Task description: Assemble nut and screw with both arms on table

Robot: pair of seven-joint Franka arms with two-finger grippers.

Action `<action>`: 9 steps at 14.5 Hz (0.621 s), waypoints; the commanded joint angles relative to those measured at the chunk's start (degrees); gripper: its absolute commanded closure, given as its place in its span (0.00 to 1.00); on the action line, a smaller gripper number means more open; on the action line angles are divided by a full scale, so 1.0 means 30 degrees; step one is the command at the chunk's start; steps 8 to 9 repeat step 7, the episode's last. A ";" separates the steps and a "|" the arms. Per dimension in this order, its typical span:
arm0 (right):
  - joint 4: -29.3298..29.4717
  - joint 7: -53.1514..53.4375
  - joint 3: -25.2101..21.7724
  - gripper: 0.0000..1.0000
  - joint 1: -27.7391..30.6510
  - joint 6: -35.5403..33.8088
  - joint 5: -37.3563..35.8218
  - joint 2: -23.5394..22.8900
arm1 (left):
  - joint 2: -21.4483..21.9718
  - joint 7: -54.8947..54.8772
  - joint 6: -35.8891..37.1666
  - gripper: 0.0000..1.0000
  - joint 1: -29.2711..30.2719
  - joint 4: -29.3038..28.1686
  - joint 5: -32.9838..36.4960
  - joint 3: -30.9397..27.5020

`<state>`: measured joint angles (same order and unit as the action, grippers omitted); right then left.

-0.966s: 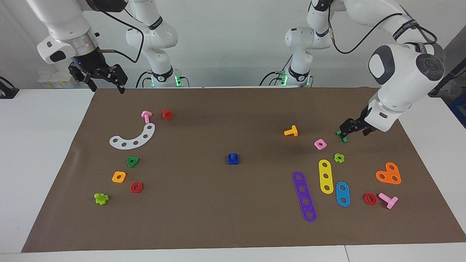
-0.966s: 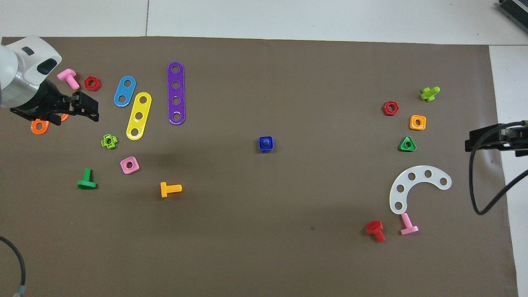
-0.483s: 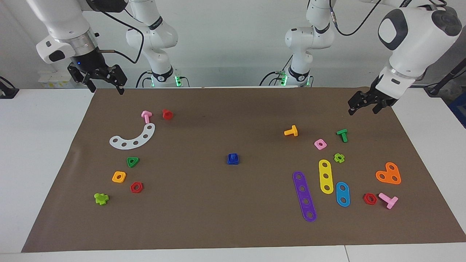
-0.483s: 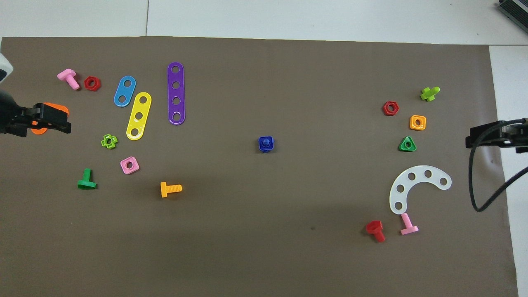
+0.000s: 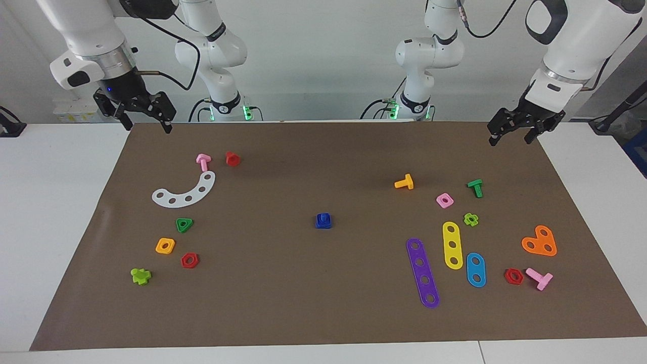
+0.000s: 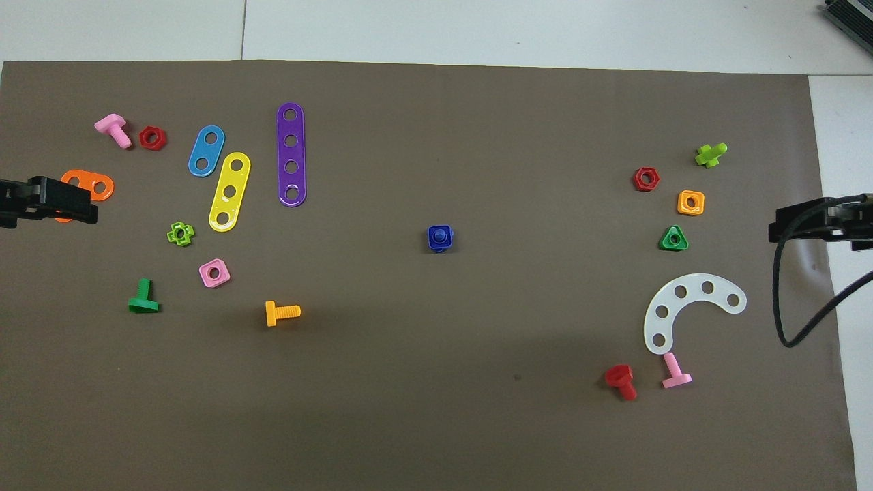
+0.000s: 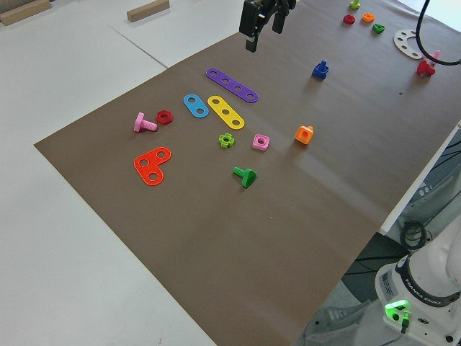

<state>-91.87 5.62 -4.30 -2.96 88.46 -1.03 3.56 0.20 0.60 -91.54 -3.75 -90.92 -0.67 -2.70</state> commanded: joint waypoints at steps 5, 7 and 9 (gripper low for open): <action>-0.0403 0.0441 0.0172 0.00 0.0049 0.0455 -0.0038 0.0219 | 0.0344 -0.0787 -0.0861 0.00 0.0048 -0.0192 0.0575 0.0050; -0.0490 0.0470 0.0172 0.00 0.0049 0.0455 -0.0009 0.0219 | 0.0373 -0.0700 -0.1098 0.00 0.0107 -0.0308 0.0545 0.0021; -0.0490 0.0470 0.0172 0.00 0.0049 0.0455 -0.0009 0.0219 | 0.0373 -0.0700 -0.1098 0.00 0.0107 -0.0308 0.0545 0.0021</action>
